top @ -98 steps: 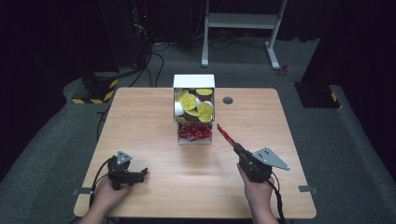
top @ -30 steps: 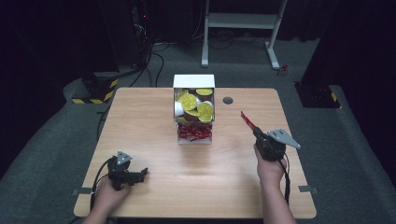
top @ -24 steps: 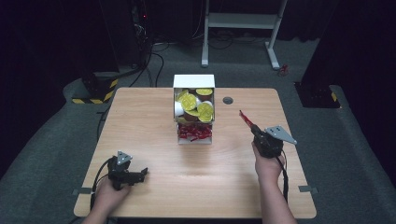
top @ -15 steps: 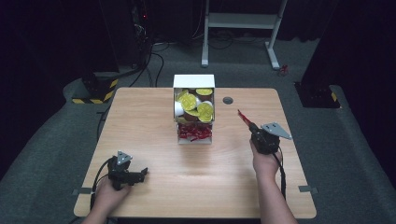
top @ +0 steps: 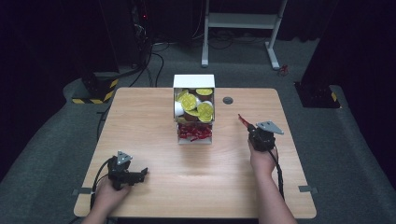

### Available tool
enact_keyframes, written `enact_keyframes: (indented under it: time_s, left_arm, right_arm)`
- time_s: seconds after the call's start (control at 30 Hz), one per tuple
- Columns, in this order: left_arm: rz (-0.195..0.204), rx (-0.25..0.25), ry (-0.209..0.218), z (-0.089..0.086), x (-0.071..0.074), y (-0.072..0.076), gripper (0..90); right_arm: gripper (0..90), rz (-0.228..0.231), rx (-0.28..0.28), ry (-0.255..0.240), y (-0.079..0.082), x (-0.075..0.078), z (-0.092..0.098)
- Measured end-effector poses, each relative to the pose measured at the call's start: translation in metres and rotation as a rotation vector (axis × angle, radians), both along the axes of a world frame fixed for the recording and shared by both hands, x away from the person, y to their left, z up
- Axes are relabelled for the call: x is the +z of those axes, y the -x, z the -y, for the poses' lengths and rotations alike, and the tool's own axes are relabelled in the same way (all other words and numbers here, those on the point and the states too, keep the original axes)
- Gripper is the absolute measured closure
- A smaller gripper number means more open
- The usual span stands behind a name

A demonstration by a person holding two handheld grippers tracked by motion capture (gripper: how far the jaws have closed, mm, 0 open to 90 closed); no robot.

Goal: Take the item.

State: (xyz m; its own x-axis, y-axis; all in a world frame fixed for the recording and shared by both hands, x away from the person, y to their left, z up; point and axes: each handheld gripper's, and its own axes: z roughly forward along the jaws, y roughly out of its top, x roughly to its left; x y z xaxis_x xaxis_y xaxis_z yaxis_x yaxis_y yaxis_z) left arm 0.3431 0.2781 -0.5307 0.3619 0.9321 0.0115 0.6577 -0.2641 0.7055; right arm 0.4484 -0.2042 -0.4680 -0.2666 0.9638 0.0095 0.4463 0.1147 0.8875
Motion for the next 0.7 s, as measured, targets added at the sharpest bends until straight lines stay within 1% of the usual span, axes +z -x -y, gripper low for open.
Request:
enact_keyframes:
  time_s: [0.1, 0.37, 0.43, 0.6, 0.7]
  left_arm:
    - [0.0, 0.0, 0.0, 0.0, 0.0, 0.0, 0.2]
    - [0.0, 0.0, 0.0, 0.0, 0.0, 0.0, 0.3]
    - [0.001, 0.001, 0.001, 0.0, 0.0, 0.0, 0.2]
    - [0.0, 0.0, 0.0, 0.0, 0.0, 0.0, 0.2]
    - [0.0, 0.001, 0.0, 0.0, 0.0, 0.0, 0.3]
  right_arm:
    - [88.3, -0.02, -0.008, 0.001, -0.002, -0.004, 0.0]
    - [87.6, -0.044, -0.012, 0.014, -0.006, -0.011, -0.003]
    - [87.2, -0.05, -0.008, 0.024, -0.007, -0.013, -0.004]
    - [86.6, -0.093, -0.008, 0.028, -0.01, -0.023, -0.007]
    - [86.4, -0.124, -0.002, 0.045, -0.012, -0.031, -0.007]
